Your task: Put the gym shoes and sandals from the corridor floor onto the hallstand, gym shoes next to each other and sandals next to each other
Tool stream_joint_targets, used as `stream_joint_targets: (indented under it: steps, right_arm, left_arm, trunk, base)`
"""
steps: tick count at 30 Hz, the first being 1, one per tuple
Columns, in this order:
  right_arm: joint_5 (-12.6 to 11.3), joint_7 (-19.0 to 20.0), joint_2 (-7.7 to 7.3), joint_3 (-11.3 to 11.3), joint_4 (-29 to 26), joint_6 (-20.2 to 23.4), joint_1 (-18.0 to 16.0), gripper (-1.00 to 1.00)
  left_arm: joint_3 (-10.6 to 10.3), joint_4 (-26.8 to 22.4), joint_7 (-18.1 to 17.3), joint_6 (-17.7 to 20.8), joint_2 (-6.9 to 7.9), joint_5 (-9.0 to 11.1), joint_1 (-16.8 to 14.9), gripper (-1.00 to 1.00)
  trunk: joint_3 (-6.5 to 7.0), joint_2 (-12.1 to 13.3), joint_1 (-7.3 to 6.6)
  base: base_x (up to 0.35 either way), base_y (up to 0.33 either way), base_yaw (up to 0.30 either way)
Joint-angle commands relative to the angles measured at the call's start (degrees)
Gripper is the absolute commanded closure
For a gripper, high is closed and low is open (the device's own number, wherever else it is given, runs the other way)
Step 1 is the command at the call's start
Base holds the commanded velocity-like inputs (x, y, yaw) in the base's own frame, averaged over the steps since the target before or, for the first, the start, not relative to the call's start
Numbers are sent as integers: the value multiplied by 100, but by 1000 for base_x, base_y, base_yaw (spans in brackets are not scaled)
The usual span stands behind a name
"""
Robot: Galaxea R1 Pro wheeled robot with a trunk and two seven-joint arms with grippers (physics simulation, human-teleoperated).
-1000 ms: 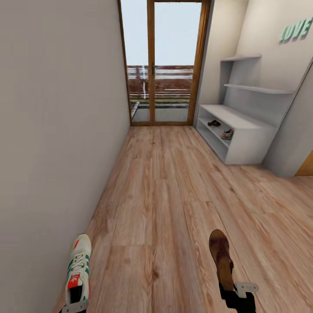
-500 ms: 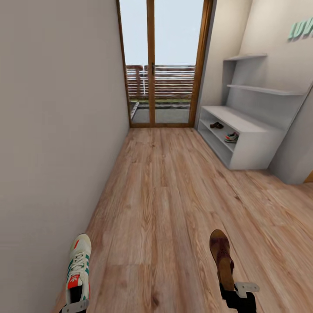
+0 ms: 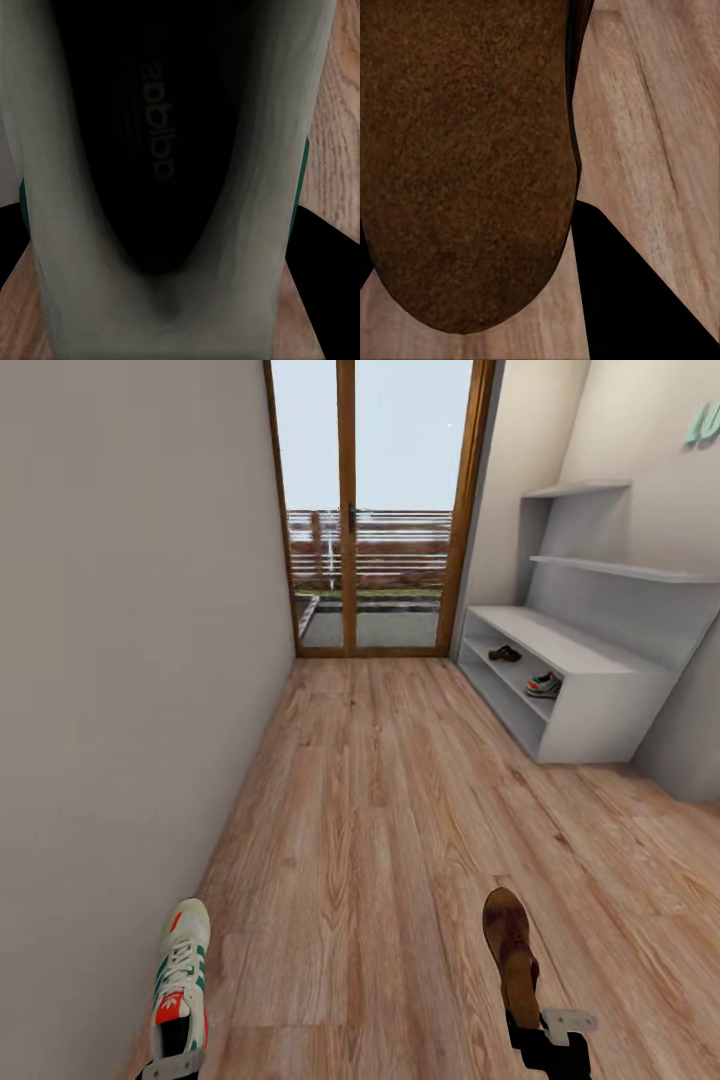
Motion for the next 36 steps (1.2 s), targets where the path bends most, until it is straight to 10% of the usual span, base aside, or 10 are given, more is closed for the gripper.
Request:
stream_joint_targets:
  steps: [1,36]
  right_arm:
    - [24,30,1,-50,6,-14,-4,100]
    - [24,30,10,-50,54,-11,-4,100]
  left_arm:
    - [49,2,-36,-22,-5,-57,-6,100]
    - [49,2,-38,-21,-5,-57,-7,100]
  trunk:
    - [-5,-2,2]
    - [-5,-2,2]
  base:
    - [339,0,0]
    - [339,0,0]
